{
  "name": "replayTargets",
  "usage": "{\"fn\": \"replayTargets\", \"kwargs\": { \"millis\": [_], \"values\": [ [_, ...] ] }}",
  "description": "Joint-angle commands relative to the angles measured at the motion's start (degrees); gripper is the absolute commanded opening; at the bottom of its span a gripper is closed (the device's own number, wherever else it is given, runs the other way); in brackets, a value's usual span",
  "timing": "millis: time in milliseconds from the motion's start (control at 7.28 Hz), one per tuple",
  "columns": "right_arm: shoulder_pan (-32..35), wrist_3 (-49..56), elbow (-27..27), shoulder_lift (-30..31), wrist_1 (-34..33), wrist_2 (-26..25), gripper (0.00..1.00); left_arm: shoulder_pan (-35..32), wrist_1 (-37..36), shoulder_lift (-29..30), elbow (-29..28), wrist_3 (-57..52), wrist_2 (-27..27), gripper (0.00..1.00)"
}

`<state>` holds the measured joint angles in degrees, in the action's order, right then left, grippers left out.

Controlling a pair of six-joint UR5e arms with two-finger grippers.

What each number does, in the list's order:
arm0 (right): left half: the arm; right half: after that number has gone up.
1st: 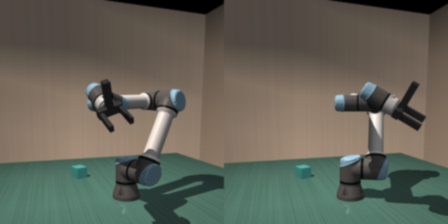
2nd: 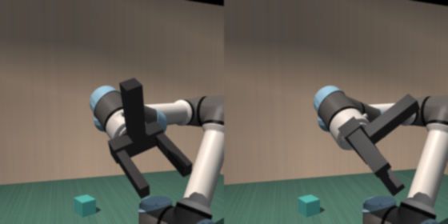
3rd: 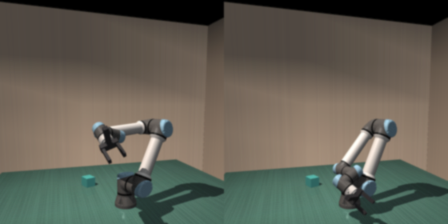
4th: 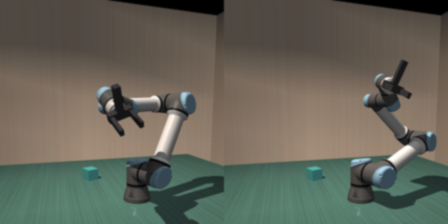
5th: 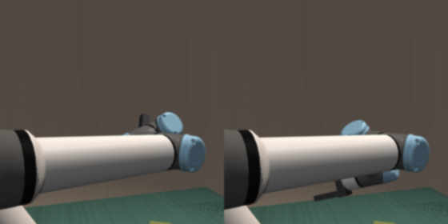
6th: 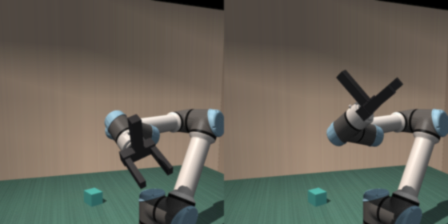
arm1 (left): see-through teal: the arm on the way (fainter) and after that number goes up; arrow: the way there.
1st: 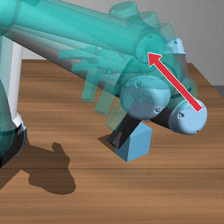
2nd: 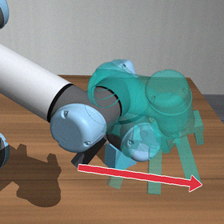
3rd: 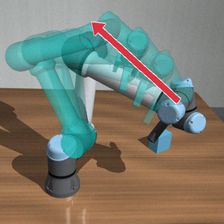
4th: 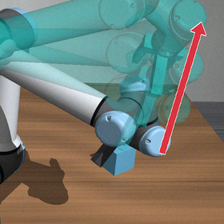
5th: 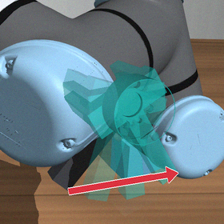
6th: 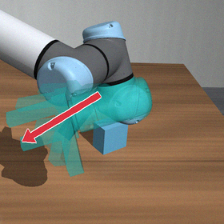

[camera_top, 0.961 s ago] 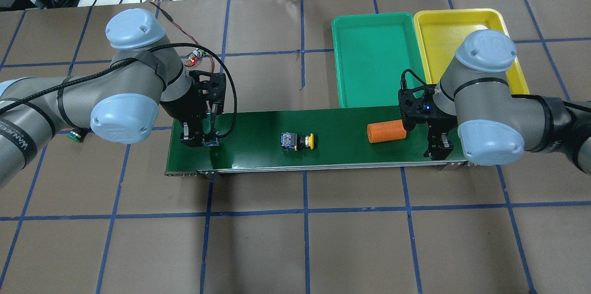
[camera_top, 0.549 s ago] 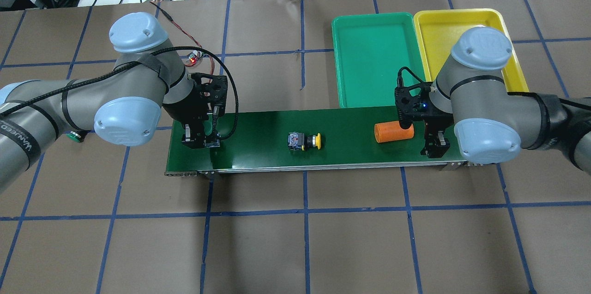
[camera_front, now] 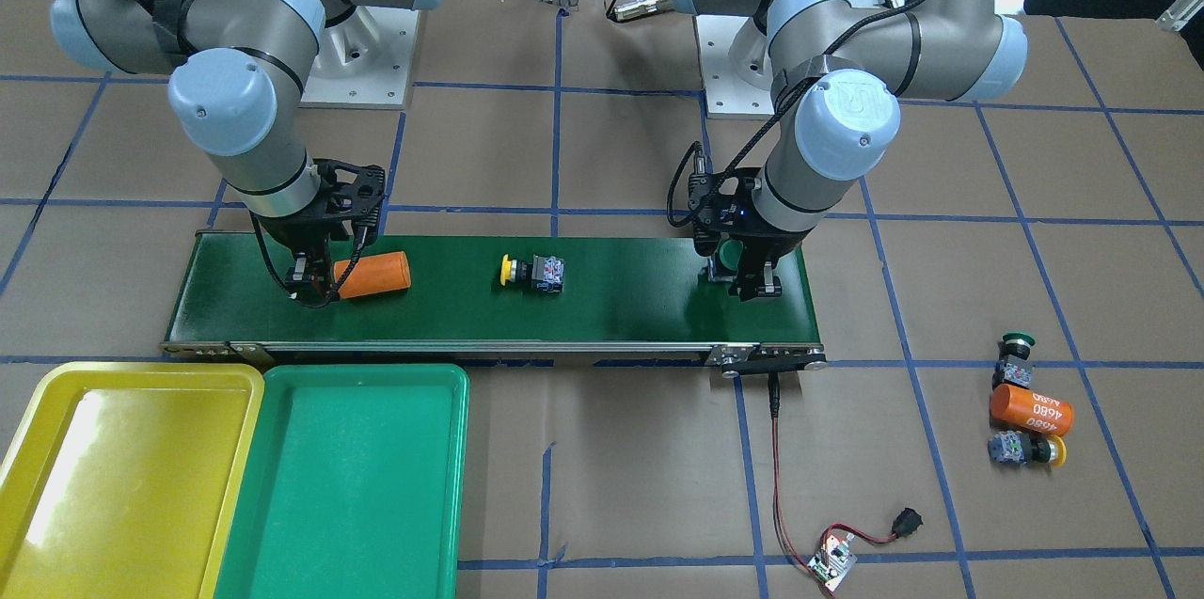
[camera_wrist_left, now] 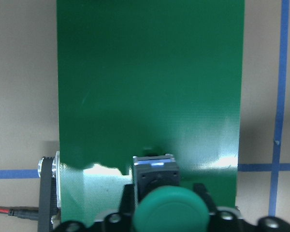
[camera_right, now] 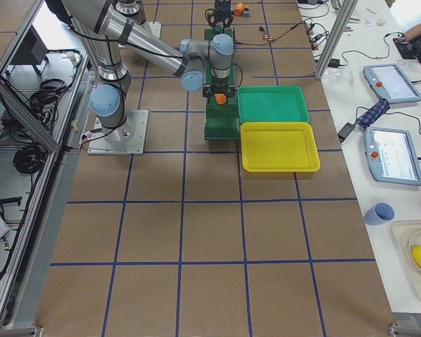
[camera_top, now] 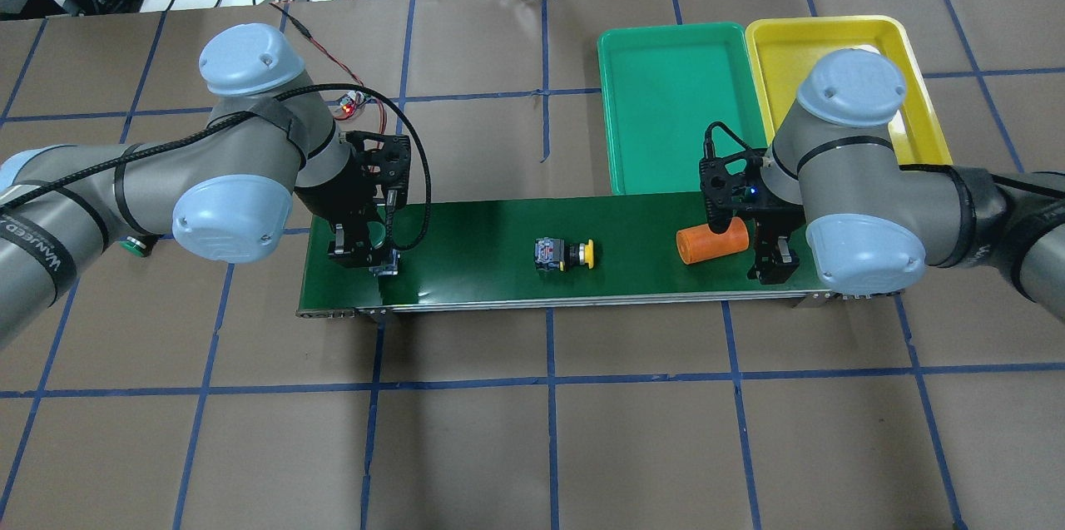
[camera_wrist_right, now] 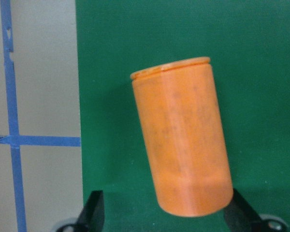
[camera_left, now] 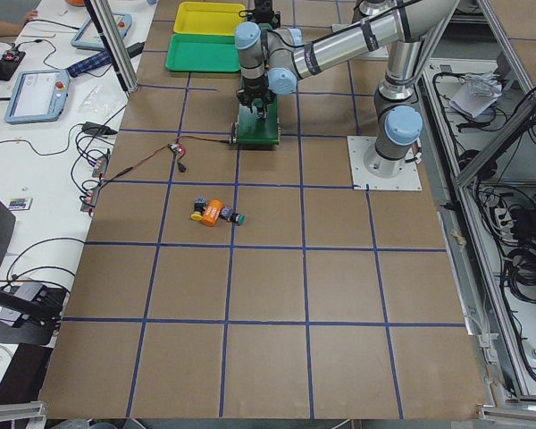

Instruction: Sort buttons by color to trays

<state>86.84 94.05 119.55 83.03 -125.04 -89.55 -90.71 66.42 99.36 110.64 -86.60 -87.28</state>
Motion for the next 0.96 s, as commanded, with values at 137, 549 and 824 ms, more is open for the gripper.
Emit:
{"fn": "replayTargets", "kwargs": {
  "millis": [137, 549, 824],
  "values": [
    [0.08, 0.60, -0.63, -0.93, -0.12, -0.01, 0.86, 2.98, 3.43, -1.09, -2.17, 0.21, 0.35, 0.92],
    [0.08, 0.60, -2.21, -1.20, 0.06, -0.01, 0.88, 12.37, 9.16, 1.62, -9.01, -0.59, 0.27, 0.92],
    [0.17, 0.70, -3.26, -1.99, -0.03, -0.01, 0.88, 20.88, 9.17, 6.08, -12.45, -4.68, -0.08, 0.97]
  ]
}}
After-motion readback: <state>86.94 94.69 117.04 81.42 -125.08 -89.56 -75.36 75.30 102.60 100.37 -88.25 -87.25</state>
